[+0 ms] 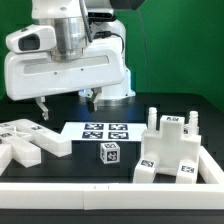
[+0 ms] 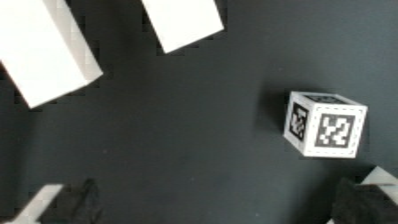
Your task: Assemble chair
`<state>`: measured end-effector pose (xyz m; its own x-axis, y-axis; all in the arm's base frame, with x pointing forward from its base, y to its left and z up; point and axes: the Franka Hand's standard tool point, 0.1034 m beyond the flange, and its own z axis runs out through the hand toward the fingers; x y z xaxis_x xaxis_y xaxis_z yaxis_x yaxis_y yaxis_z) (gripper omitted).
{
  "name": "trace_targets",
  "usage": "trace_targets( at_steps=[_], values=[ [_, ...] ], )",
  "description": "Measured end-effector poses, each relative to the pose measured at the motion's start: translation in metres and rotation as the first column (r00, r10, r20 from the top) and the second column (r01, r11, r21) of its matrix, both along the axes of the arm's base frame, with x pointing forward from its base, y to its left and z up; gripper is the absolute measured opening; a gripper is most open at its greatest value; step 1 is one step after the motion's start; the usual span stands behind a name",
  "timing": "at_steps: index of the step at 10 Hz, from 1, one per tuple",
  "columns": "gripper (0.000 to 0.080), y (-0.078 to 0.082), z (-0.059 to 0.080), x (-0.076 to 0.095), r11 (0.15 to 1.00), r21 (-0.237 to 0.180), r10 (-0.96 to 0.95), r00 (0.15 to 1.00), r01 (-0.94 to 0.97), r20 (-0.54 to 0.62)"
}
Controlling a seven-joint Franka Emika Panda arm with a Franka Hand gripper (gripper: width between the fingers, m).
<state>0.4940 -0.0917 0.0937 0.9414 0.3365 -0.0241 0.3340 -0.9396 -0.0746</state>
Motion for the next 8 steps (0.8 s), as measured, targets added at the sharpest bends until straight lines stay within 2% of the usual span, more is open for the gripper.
trace_targets(
  at_steps=[1,2,4,5,6,7,8],
  values=[
    [0.0649,0.0,-0.001,-0.001,1.0,0.0,0.0,1.0,0.0,-0.002],
    [0.0649,-0.004,-0.002,-0.004,0.997,0.001,0.079,0.997,-0.079,0.007],
    [0.0649,-0.033,-0.012,-0.03,0.949,-0.003,0.315,0.948,-0.315,0.037],
    [0.0649,-0.047,-0.022,-0.05,0.916,-0.007,0.401,0.915,-0.401,0.052],
    [0.0649,-0.051,-0.028,-0.061,0.925,0.0,0.379,0.924,-0.379,0.047],
    [0.0649,-0.05,-0.023,-0.057,0.951,0.004,0.309,0.95,-0.309,0.046],
    [0.0649,-0.051,-0.024,-0.057,0.949,0.003,0.316,0.948,-0.317,0.045]
  ],
)
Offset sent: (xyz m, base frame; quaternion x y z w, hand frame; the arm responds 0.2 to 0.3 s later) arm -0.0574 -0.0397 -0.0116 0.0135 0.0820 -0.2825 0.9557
